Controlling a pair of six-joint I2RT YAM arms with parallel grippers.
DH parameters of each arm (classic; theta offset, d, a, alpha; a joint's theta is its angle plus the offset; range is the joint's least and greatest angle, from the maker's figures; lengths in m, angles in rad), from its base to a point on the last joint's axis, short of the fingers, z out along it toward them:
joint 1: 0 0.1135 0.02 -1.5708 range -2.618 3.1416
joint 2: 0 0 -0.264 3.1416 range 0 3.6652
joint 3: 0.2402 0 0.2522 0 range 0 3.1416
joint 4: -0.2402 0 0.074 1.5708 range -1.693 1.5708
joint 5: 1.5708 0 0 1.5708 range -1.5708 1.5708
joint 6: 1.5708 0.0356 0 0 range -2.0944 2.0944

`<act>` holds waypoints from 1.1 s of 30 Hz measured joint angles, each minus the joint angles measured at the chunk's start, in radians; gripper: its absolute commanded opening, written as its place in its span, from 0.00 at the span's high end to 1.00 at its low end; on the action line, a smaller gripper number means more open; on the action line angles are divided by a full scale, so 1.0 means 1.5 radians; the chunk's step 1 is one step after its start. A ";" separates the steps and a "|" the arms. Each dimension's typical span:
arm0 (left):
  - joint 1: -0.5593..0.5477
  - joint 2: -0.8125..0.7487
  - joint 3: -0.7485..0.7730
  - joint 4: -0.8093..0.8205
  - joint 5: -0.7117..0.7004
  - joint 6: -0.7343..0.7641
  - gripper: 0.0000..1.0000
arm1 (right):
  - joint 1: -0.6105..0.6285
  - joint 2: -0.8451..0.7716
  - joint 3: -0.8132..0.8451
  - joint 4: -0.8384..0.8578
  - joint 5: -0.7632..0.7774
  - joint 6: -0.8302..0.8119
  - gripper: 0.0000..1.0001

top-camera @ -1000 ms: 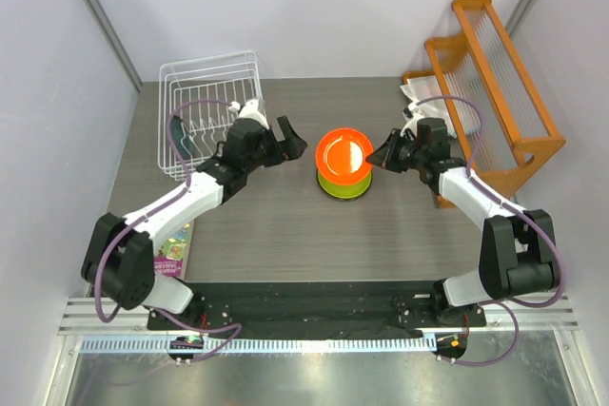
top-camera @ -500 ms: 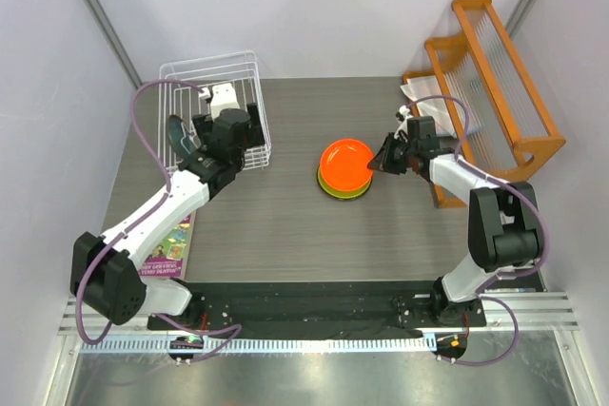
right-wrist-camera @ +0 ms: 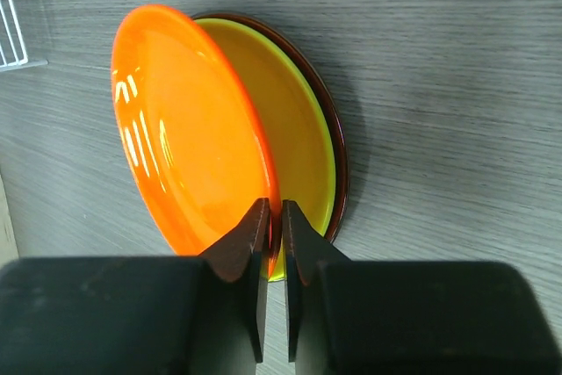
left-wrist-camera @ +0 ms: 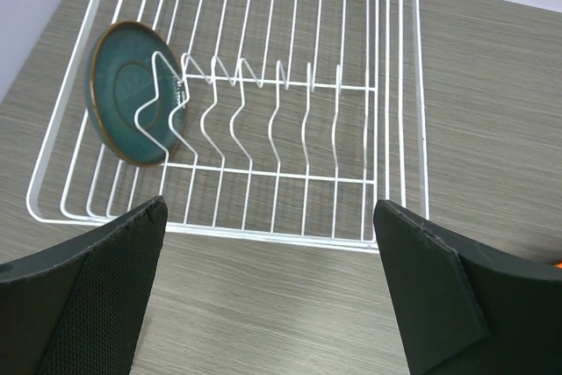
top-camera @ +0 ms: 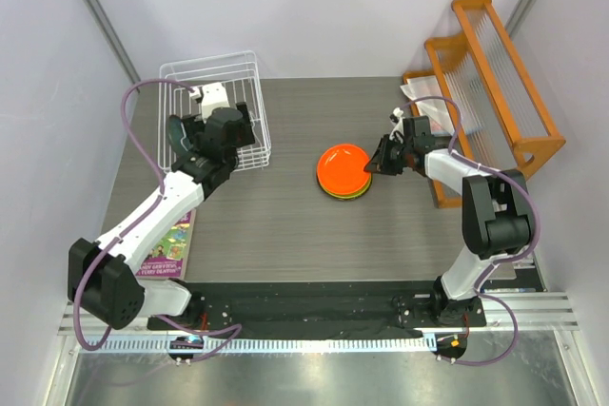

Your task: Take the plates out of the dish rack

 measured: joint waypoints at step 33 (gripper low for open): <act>0.276 0.098 0.004 0.026 0.097 -0.004 0.12 | 0.006 -0.083 0.055 -0.137 0.159 -0.056 0.34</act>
